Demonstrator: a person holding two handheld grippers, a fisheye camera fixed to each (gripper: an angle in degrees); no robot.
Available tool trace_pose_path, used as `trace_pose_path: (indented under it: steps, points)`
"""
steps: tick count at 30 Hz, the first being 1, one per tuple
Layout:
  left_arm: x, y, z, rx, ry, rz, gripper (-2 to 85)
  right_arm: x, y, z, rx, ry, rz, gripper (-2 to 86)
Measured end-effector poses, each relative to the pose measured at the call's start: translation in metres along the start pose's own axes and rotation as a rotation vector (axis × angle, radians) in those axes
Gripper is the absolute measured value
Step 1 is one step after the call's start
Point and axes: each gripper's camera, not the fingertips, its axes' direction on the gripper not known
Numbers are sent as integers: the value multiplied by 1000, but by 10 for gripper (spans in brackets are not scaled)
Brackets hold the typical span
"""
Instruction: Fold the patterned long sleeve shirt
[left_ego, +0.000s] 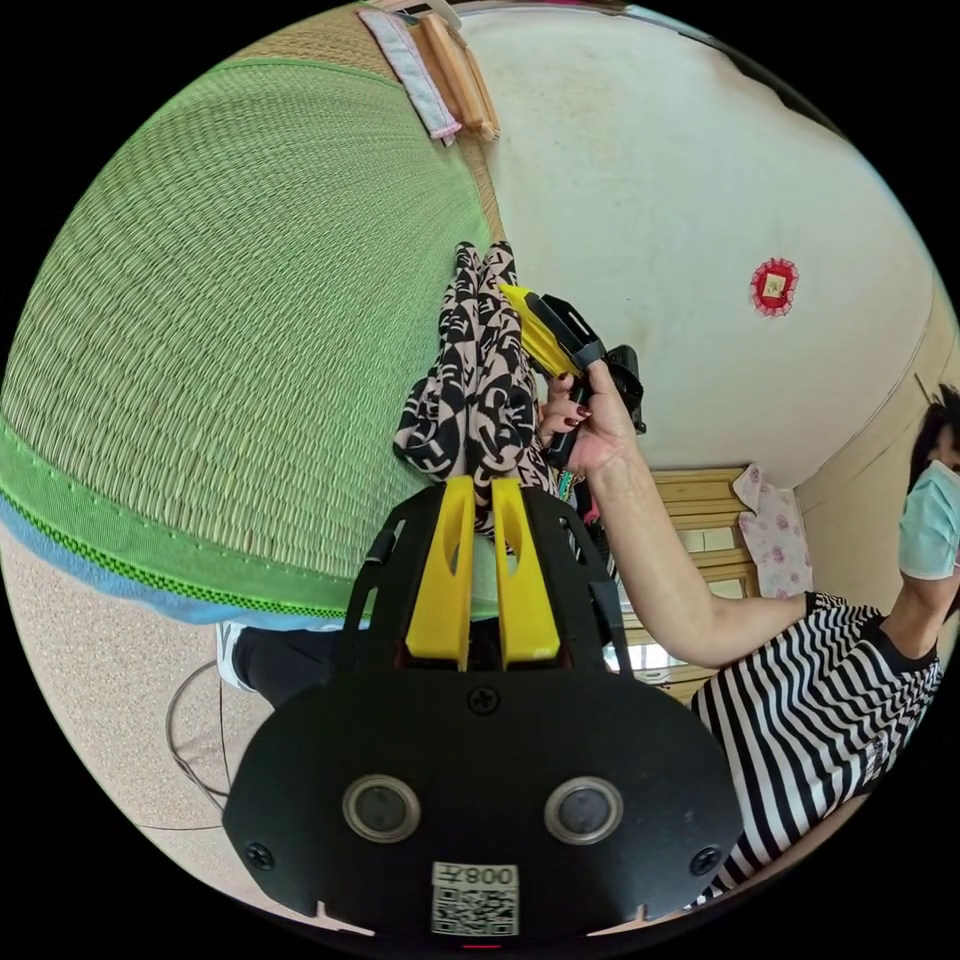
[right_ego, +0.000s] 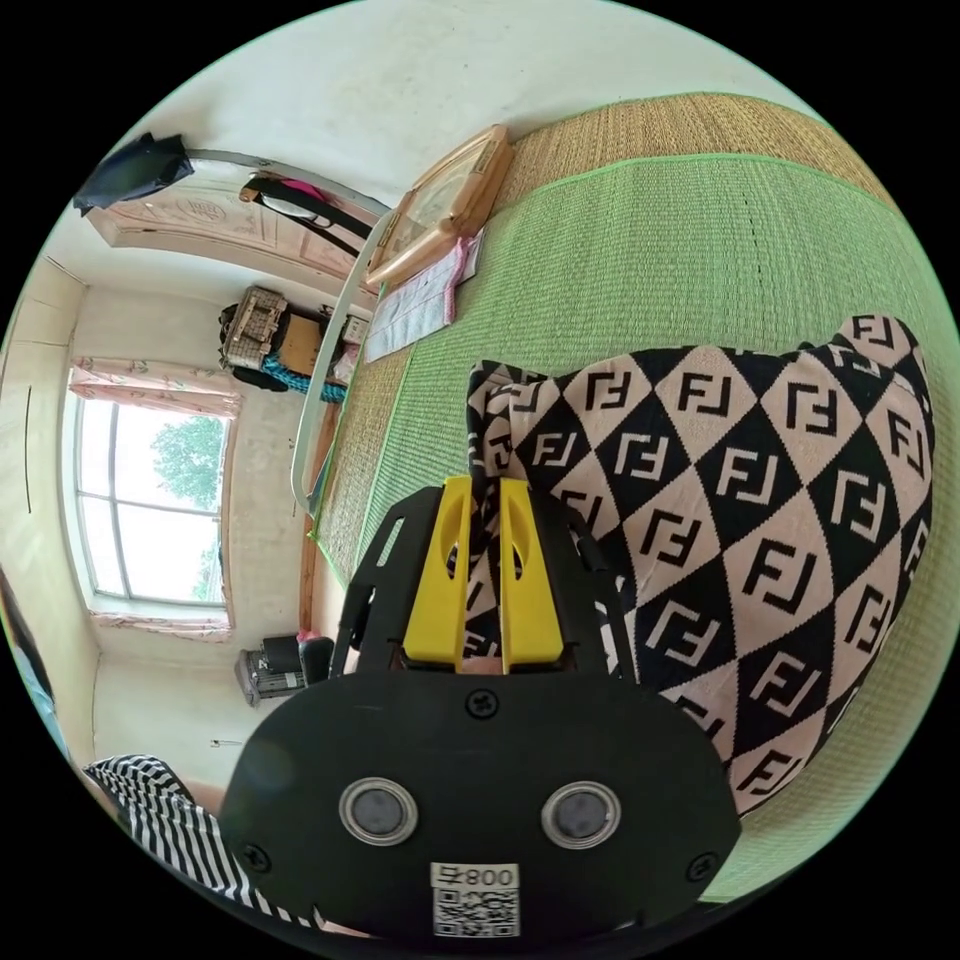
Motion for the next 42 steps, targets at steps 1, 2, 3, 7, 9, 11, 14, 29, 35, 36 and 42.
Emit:
trace_pose_path:
  steps: [1, 2, 3, 7, 9, 11, 14, 29, 35, 36, 42]
  points:
    - [-1, -2, -3, 0, 4, -2, 32, 4, 1, 7, -2, -2, -6, 45]
    - [-2, -3, -7, 4, 13, -4, 32, 7, 3, 13, -3, -2, -15, 45]
    - [-2, -4, -8, 6, 18, -6, 32, 9, 4, 15, -4, 1, -19, 45]
    - [-2, -8, -20, 13, 19, -6, 32, 11, 10, 29, -7, 30, -59, 39]
    - [-2, -9, -24, 11, 26, -7, 32, 10, 12, 34, -12, 56, -83, 33]
    - [-2, -11, -26, 17, 41, -10, 32, 13, 11, 45, -22, 87, -97, 27]
    - [-2, -14, -29, 34, 45, -15, 32, 18, 13, 54, -2, 104, -87, 23]
    - [44, 6, -54, 80, -93, 144, 3, 6, 48, 43, 49, 75, -201, 4]
    - [60, -4, -13, -47, -174, 244, 1, -1, 30, 68, -9, 227, -247, 1]
    - [59, -5, -9, -54, -188, 242, 0, -1, 28, 72, -19, 245, -249, 1]
    - [56, -2, 12, -63, -269, 246, 0, 4, 18, 94, -52, 389, -276, 1]
